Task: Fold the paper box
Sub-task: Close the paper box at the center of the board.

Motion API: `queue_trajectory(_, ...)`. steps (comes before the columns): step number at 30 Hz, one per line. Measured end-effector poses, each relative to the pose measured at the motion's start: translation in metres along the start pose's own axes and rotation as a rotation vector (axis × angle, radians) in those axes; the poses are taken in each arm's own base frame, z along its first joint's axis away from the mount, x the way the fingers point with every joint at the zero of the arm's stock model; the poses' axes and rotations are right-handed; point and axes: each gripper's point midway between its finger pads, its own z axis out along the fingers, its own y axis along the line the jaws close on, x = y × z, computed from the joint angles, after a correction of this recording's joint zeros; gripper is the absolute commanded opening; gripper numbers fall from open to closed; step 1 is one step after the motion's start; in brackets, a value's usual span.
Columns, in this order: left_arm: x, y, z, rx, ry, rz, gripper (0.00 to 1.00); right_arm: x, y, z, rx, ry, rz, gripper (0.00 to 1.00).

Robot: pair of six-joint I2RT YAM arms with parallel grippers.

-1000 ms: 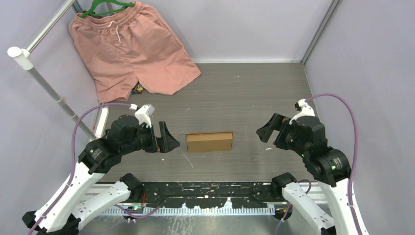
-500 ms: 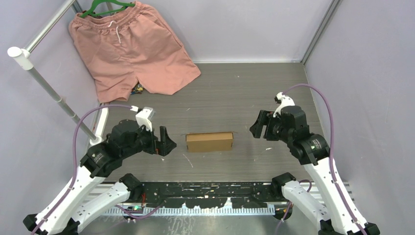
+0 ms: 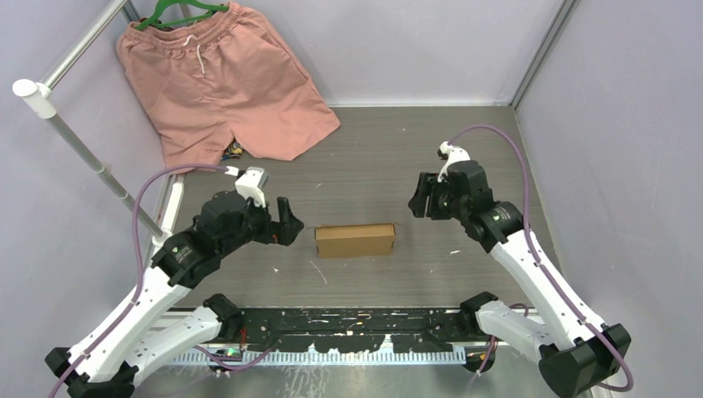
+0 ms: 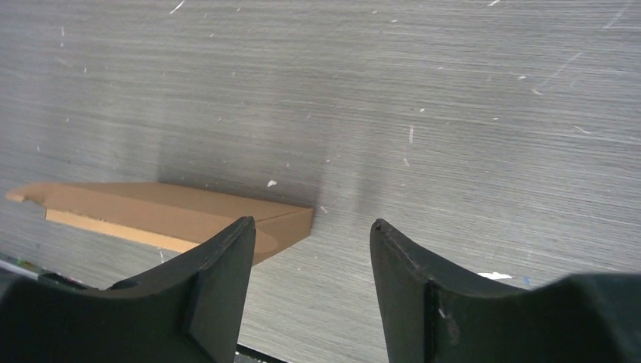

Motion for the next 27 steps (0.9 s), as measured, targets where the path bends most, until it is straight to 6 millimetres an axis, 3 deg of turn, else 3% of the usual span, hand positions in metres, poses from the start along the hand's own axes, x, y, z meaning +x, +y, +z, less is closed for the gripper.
queue_trajectory(6, 0.001, -0.002, 0.017, 0.016, -0.033, -0.010, 0.94, 0.024, 0.027, 0.011, -0.029, -0.005, -0.126, 0.59)
queue_trajectory(10, 0.001, -0.002, 0.021, 0.023, -0.042, -0.007, 0.93, 0.049, 0.028, 0.021, -0.033, 0.000, -0.184, 0.55)
queue_trajectory(20, -0.002, -0.005, 0.026, 0.034, -0.048, 0.002, 0.93, 0.027, 0.026, 0.011, -0.039, -0.180, -0.185, 0.57)
queue_trajectory(27, 0.001, -0.006, 0.032, 0.032, -0.024, 0.006, 0.93, 0.034, 0.024, 0.014, -0.052, -0.182, -0.202, 0.48)
